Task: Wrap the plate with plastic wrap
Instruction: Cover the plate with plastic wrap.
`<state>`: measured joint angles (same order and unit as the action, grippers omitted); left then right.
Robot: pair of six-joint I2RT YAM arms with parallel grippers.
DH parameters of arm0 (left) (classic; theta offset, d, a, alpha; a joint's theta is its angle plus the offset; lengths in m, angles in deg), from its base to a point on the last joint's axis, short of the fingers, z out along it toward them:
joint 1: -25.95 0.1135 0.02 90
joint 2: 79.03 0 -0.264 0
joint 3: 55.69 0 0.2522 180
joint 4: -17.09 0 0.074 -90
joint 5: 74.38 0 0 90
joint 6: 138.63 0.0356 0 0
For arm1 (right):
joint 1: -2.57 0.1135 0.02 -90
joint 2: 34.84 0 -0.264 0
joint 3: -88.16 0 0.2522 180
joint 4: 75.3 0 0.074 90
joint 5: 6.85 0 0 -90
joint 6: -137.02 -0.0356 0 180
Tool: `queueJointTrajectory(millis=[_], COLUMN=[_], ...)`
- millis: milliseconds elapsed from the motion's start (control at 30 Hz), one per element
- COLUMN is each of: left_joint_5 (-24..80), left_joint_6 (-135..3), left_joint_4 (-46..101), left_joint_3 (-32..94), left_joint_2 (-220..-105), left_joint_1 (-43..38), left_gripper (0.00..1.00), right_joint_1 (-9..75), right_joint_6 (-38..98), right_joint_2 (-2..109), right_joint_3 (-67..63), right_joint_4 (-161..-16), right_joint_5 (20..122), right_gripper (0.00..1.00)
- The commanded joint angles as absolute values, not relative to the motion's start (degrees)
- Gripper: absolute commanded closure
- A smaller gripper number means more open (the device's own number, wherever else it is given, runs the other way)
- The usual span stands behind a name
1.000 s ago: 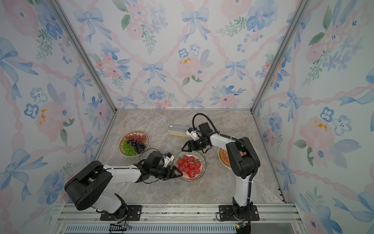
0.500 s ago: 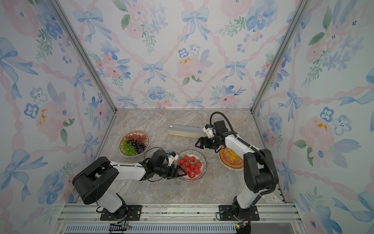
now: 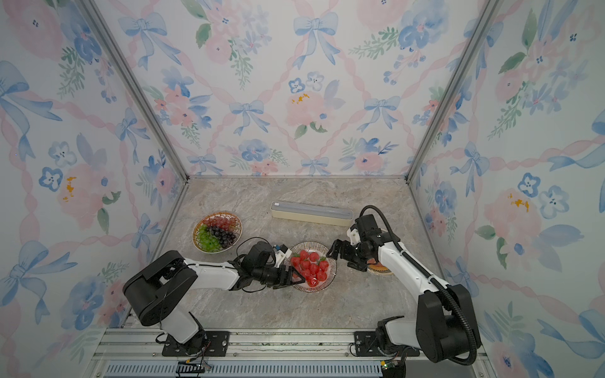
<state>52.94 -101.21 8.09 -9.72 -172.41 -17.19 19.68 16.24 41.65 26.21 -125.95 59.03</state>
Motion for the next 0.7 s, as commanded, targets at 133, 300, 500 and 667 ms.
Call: queueJointTrajectory(millis=[133, 300, 500, 667], left_joint_5=[52.3, 52.3, 52.5, 51.4], left_joint_6=[-100.0, -100.1, -100.1, -100.4], left_joint_4=[6.4, 6.4, 6.3, 6.3], left_joint_3=[-9.7, -10.0, -10.1, -10.2], left_joint_2=[-172.9, -172.5, -172.0, -171.8], left_joint_1=[-17.4, -17.4, -17.8, -17.9], left_gripper=[0.20, 0.21, 0.21, 0.21], right_joint_1=[26.5, 28.9, 29.9, 28.6], right_joint_6=[4.7, 2.4, -4.7, -11.5], right_joint_2=[47.5, 51.1, 51.9, 51.4], right_joint_3=[25.1, 24.0, 26.1, 28.8], right_joint_4=[-123.3, -119.3, -108.7, -98.5], right_joint_5=[62.8, 61.5, 57.5, 55.7], right_gripper=[0.03, 0.03, 0.03, 0.03])
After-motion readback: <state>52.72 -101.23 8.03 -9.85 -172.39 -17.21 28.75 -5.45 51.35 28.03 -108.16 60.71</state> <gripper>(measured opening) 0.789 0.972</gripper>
